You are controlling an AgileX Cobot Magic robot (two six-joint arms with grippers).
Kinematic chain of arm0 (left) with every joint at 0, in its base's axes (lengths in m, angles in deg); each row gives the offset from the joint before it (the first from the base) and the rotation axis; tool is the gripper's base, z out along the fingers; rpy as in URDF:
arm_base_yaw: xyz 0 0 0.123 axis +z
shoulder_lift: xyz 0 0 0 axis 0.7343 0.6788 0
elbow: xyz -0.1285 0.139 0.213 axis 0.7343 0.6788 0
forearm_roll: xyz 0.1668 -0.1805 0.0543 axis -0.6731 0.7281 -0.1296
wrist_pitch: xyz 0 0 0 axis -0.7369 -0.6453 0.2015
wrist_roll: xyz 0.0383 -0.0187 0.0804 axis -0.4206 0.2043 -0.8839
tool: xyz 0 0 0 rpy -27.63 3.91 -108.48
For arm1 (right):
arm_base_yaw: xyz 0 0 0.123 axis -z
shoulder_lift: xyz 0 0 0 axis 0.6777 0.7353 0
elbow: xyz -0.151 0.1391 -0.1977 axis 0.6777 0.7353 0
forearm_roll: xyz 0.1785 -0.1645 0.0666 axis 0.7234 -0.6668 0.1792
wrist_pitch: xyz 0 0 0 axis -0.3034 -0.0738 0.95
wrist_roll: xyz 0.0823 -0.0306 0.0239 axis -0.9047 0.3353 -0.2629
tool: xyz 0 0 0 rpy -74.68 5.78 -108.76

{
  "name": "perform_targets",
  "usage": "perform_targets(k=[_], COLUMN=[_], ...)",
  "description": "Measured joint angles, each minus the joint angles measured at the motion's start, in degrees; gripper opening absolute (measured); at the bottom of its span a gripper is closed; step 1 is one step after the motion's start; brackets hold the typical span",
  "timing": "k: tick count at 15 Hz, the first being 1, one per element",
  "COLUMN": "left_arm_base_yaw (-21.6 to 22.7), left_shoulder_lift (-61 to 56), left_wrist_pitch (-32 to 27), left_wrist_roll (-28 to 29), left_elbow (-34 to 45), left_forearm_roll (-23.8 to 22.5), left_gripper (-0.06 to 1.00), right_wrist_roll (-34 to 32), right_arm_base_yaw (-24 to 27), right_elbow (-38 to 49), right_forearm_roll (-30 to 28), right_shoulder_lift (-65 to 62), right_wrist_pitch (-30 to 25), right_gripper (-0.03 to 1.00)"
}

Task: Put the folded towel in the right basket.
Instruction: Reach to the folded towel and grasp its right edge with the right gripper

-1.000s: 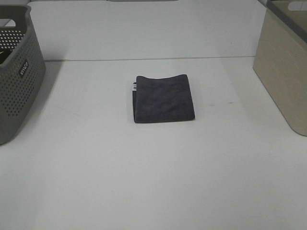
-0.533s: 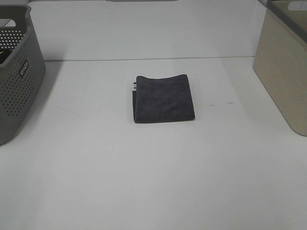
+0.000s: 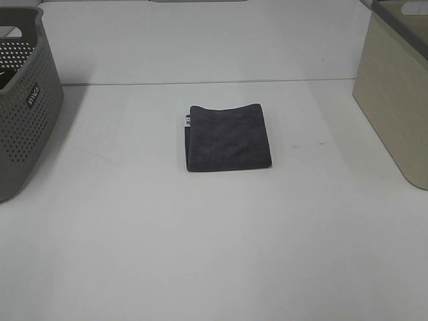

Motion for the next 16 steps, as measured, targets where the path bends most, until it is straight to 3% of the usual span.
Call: perform_targets(k=[3,6,10,16], left_arm_base_yaw=[0.00,0.00,0.00,0.00], left_shoulder_lift=[0.00,0.00,0.00,0.00], left_wrist_pitch=[0.00,0.00,0.00,0.00], left_wrist_roll=[0.00,0.00,0.00,0.00], left_elbow=[0.00,0.00,0.00,0.00], left_forearm_roll=[0.00,0.00,0.00,0.00], left_gripper=[0.99,0.99,0.99,0.99], right_wrist_roll=[0.00,0.00,5.79,9.34], right_arm_base_yaw=[0.00,0.00,0.00,-0.29], right_elbow=[-7.51,-12.15,-26.70,-39.71], right_forearm_roll=[6.07,8.59,11.92,17.59], right_shoulder_lift=[17.88,27.16,49.27,66.58], right_wrist_pitch=[4.24,4.76,4.93,5.04], right_gripper=[0.75,0.75,0.75,0.69])
